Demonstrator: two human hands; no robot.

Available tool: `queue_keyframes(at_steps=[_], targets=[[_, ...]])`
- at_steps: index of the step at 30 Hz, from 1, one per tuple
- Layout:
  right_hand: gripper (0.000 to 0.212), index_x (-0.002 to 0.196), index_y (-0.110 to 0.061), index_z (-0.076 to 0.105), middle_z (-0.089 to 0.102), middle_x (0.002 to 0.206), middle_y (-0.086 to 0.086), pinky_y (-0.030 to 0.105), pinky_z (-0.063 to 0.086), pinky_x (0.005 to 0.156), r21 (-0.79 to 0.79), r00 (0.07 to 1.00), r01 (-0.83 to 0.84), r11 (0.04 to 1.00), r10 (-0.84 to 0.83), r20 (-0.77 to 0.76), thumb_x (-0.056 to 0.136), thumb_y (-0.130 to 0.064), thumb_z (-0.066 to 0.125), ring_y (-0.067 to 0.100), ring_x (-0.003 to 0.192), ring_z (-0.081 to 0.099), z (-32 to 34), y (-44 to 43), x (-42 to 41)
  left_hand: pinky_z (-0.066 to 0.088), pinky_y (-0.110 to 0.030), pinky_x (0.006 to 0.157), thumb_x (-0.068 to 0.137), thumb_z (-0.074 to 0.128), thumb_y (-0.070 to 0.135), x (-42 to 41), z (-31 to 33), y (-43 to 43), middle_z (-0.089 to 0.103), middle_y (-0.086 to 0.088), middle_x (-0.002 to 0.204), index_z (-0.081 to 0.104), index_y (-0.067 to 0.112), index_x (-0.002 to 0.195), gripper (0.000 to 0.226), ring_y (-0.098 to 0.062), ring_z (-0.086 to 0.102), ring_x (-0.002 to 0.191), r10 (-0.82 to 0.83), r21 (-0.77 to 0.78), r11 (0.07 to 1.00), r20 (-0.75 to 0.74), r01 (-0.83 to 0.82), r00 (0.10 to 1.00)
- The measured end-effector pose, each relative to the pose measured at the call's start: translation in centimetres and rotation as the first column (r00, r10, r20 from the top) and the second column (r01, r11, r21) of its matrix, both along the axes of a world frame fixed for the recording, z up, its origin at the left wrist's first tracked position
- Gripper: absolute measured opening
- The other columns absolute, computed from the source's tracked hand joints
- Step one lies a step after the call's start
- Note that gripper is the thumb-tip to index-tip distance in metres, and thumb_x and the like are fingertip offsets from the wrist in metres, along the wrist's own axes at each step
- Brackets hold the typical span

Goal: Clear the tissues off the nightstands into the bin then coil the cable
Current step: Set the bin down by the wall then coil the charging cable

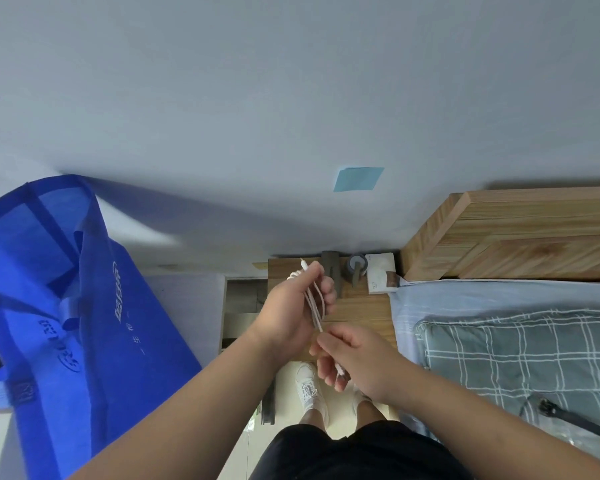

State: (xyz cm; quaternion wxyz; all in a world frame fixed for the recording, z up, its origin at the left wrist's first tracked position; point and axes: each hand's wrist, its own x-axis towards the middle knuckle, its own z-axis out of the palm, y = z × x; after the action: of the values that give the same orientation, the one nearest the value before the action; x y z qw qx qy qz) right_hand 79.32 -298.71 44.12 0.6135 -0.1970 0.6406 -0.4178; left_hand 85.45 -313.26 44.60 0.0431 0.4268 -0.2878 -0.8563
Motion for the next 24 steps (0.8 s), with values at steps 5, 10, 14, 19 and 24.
queue_keyframes(at_steps=[5,10,14,19,24], targets=[[0.022,0.112,-0.011,0.07,0.067,0.078,0.009,0.026,0.049,0.055,0.001,0.98,0.15,0.989,-0.149,0.134,0.095,-0.025,0.076,0.016,0.056,0.057,-0.4,0.5,-1.2,0.025,-0.021,0.039,0.101,0.051,0.033,0.3,1.5,-0.4,0.028,0.009,0.049,0.064,0.015,0.077,0.033,-0.009,0.022,0.041,0.036,0.243,0.969,-0.271,0.032,0.962],[0.045,0.136,-0.01,0.069,0.049,0.073,0.005,0.026,0.037,0.053,-0.008,0.726,0.376,0.926,-0.289,0.624,0.093,0.003,0.063,0.013,0.061,0.046,-0.4,0.2,-2.5,0.029,-0.017,0.032,0.102,0.052,0.024,0.5,2.0,0.2,0.021,0.008,0.045,0.067,0.01,0.071,0.037,-0.01,0.02,0.035,-0.014,0.309,0.935,-0.465,0.177,0.885],[0.037,0.128,0.003,0.067,0.049,0.071,0.006,0.029,0.033,0.056,-0.059,0.694,0.385,0.921,-0.247,0.677,0.097,-0.013,0.055,0.014,0.062,0.046,0.5,-0.1,-3.4,0.028,-0.019,0.033,0.094,0.065,0.016,0.6,2.0,0.5,0.025,0.006,0.044,0.065,0.009,0.067,0.028,-0.011,0.023,0.035,-0.063,0.314,0.912,-0.527,0.263,0.848],[0.03,0.11,-0.003,0.066,0.05,0.078,0.007,0.028,0.036,0.054,-0.05,0.797,0.338,0.94,-0.258,0.546,0.104,-0.029,0.055,0.015,0.062,0.046,0.6,0.0,-3.3,0.031,-0.017,0.035,0.095,0.053,0.019,1.1,1.8,0.8,0.034,0.009,0.041,0.065,0.014,0.067,0.03,-0.008,0.032,0.034,-0.296,0.13,0.907,-0.483,0.402,0.824],[0.041,0.086,-0.015,0.072,0.046,0.082,0.008,0.029,0.03,0.056,-0.07,0.819,0.234,0.97,-0.157,0.552,0.108,-0.041,0.048,0.014,0.063,0.041,0.9,0.3,-3.3,0.039,-0.018,0.037,0.096,0.048,0.02,1.4,1.9,0.7,0.05,0.006,0.043,0.066,0.013,0.067,0.035,-0.007,0.045,0.035,-0.452,0.026,0.863,-0.407,0.505,0.794]])
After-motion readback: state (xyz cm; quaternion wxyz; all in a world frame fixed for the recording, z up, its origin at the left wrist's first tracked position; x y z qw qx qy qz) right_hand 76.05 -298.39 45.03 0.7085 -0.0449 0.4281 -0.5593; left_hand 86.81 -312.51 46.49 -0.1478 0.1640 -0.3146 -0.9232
